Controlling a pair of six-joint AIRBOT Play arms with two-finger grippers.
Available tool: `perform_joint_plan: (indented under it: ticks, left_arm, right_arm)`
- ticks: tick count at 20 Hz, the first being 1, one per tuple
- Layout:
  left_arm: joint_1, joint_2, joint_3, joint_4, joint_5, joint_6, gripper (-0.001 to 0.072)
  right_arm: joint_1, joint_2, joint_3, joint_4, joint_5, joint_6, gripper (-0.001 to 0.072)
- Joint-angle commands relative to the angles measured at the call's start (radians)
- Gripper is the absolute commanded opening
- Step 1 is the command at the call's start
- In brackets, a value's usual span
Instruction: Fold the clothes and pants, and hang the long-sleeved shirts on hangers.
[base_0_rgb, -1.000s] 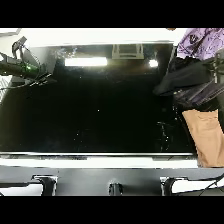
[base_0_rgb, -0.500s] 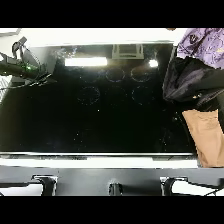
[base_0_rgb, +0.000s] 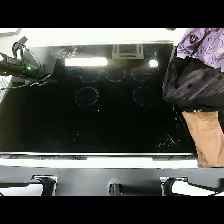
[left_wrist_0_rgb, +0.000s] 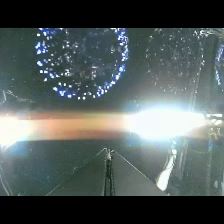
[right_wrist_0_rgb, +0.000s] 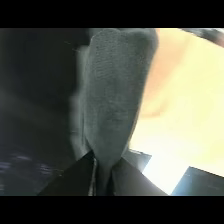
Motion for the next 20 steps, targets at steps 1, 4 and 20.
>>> perform_joint_plan:
  ticks: [1,4,20]
  left_arm:
    - [0.001,0.000,0.000,0.000,0.000,0.005,0.0020]
    - [0.001,0.000,0.000,0.000,0.000,0.005,0.0020]
    - [0.001,0.000,0.000,-0.001,-0.026,0.001,0.0020]
  right_arm:
    - [0.000,0.002,-0.002,-0.141,0.161,-0.114,0.0032]
    - [0.000,0.002,-0.050,-0.229,0.219,-0.188,0.0032]
    - [-0.001,0.049,-0.579,-0.488,0.133,-0.219,0.0034]
